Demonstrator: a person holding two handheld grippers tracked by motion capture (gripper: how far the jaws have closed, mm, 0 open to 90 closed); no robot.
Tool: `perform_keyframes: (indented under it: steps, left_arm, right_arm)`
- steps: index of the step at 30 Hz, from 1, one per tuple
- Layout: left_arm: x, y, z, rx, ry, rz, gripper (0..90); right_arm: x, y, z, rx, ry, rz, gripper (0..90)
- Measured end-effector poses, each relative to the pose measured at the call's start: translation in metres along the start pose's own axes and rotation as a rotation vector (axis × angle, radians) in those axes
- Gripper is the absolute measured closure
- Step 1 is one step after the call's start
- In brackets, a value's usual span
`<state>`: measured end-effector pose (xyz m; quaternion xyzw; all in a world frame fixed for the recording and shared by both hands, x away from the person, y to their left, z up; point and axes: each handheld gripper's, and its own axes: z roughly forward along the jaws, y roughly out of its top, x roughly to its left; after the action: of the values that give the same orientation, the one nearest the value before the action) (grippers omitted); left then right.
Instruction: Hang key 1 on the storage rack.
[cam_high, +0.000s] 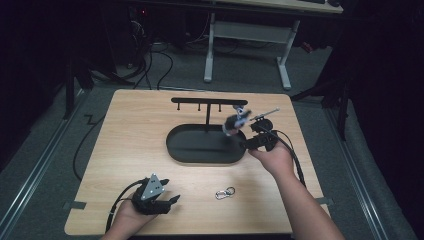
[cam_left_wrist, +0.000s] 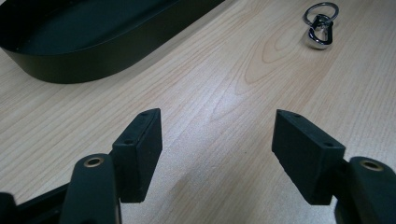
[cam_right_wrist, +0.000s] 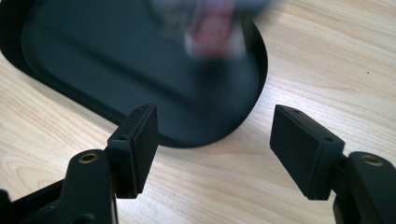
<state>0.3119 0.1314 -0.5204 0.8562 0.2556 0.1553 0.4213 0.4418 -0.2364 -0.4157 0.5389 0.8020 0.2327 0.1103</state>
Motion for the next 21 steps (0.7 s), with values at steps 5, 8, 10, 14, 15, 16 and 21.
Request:
perform_keyframes:
  steps: [5, 8, 10, 14, 15, 16, 21]
  left_arm:
    - [0.000, 0.000, 0.000, -0.002, 0.000, -0.001, 34.1]
    - [-0.001, 0.000, 0.000, -0.004, -0.003, -0.006, 34.2]
    - [-0.001, 0.001, 0.001, -0.005, -0.004, -0.008, 34.4]
    - [-0.001, 0.001, 0.001, -0.003, -0.007, -0.008, 34.6]
    - [-0.001, 0.001, 0.001, -0.004, -0.008, -0.008, 34.7]
    - [-0.002, 0.001, 0.001, -0.003, -0.009, -0.008, 34.7]
    - [-0.003, 0.001, 0.002, 0.000, -0.010, -0.004, 35.0]
  right_arm:
    - [0.002, -0.006, -0.007, -0.023, 0.012, 0.000, 36.5]
    - [0.003, -0.015, -0.012, -0.021, 0.009, -0.021, 39.8]
    - [0.004, -0.022, -0.015, -0.034, 0.016, -0.029, 42.6]
    - [0.008, -0.038, -0.018, -0.060, 0.033, -0.039, 45.5]
    - [0.009, -0.042, -0.018, -0.062, 0.038, -0.033, 45.8]
    - [0.011, -0.047, -0.018, -0.070, 0.043, -0.040, 46.6]
    - [0.016, -0.071, -0.014, -0.108, 0.069, -0.041, 48.2]
